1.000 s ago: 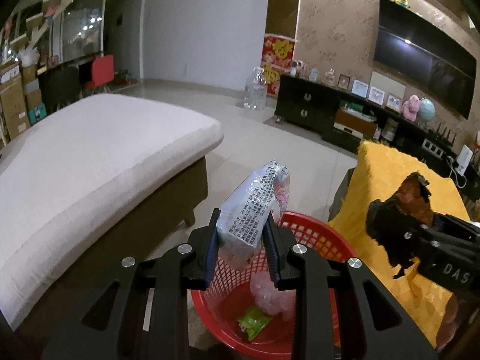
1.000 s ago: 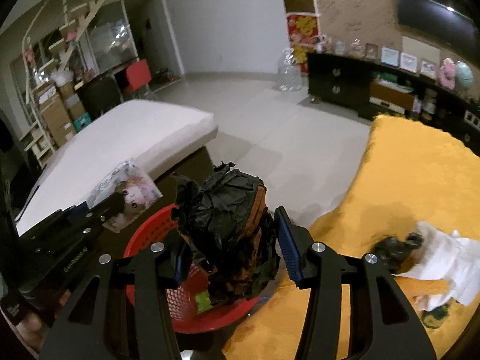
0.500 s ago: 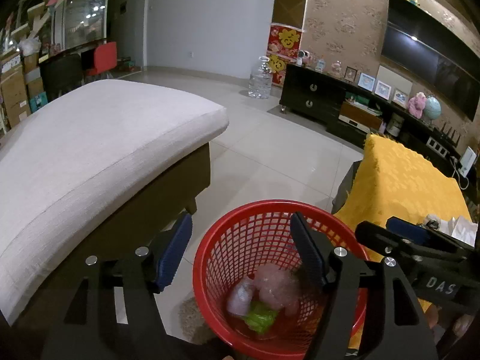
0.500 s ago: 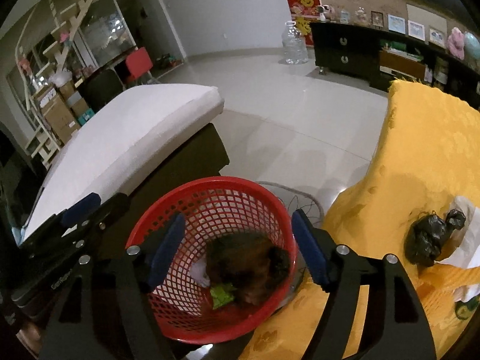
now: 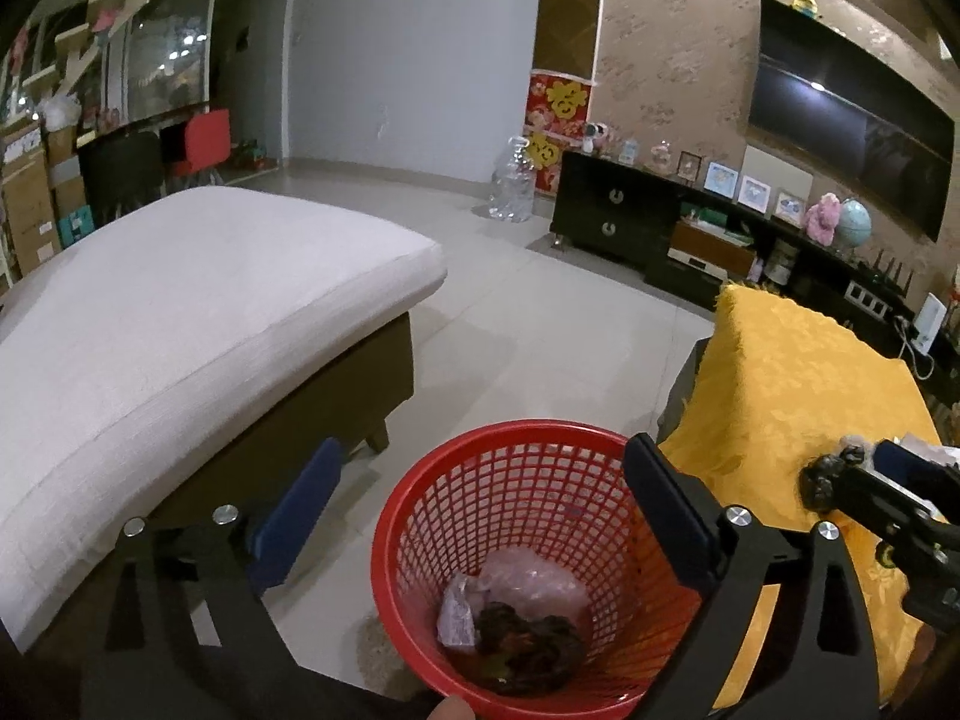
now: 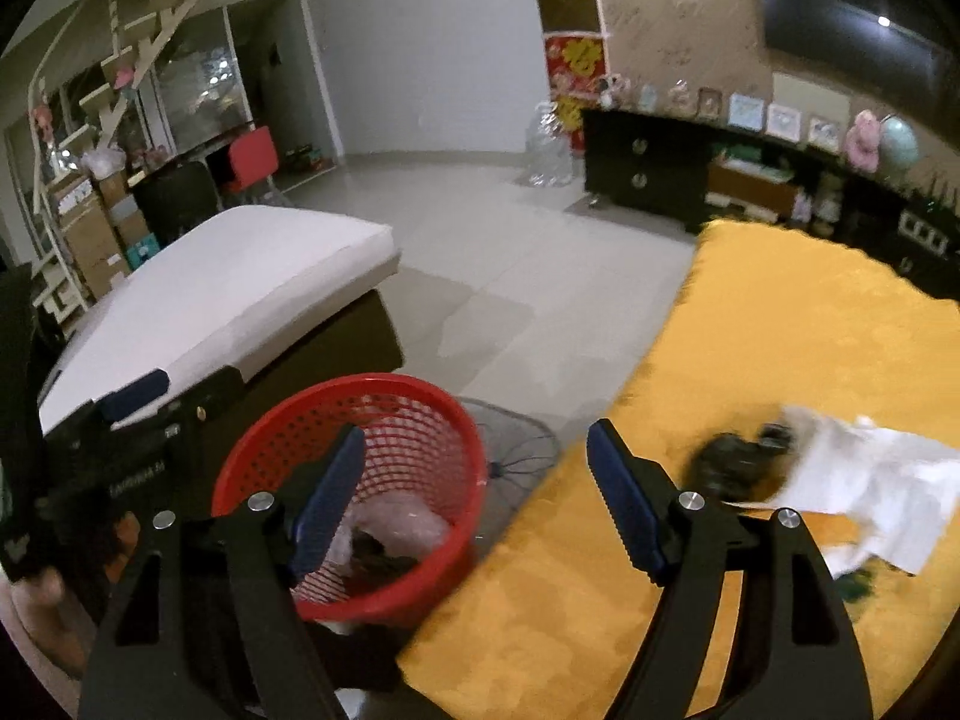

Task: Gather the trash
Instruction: 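Move both tools back to the table toward the yellow foam fruit net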

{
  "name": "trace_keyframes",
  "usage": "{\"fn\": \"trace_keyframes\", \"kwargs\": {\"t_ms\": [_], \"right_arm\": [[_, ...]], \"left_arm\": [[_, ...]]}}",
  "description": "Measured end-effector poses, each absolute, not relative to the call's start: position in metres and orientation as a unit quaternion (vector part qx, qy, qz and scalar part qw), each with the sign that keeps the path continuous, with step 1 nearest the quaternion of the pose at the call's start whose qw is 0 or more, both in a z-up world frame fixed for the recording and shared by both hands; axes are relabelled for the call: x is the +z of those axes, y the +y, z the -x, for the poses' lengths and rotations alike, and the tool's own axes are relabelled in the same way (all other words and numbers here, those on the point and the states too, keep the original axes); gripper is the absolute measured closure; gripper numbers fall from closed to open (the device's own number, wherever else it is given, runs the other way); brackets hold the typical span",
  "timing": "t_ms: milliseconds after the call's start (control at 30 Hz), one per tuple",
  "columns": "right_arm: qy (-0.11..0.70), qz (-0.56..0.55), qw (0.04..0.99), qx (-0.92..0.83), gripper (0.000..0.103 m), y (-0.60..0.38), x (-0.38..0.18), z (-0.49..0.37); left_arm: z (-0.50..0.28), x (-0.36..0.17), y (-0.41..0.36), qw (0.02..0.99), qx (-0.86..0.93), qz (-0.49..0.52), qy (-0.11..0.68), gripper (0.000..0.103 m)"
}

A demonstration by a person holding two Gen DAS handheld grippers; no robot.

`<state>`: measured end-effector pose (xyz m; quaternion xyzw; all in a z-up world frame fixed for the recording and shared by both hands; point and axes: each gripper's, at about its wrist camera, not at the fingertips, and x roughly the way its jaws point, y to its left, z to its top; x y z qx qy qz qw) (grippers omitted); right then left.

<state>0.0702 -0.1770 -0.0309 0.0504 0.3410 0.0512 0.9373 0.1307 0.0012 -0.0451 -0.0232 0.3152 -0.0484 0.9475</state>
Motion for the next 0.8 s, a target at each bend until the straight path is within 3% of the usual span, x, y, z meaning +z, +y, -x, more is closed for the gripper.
{"fn": "trace_keyframes", "kwargs": {"t_ms": [400,800], "right_arm": [[0.321,-0.008,0.945,-0.062,0.015,-0.261,-0.031,0.006],[0.322,-0.085,0.929,-0.159,0.012,-0.336,-0.059,0.055]], "left_arm": [[-0.124,-0.048,-0.032,0.945,-0.085,-0.002,0.317,0.009],[-0.107,-0.058,-0.086,0.932,-0.144,-0.050,0.328,0.009]]}}
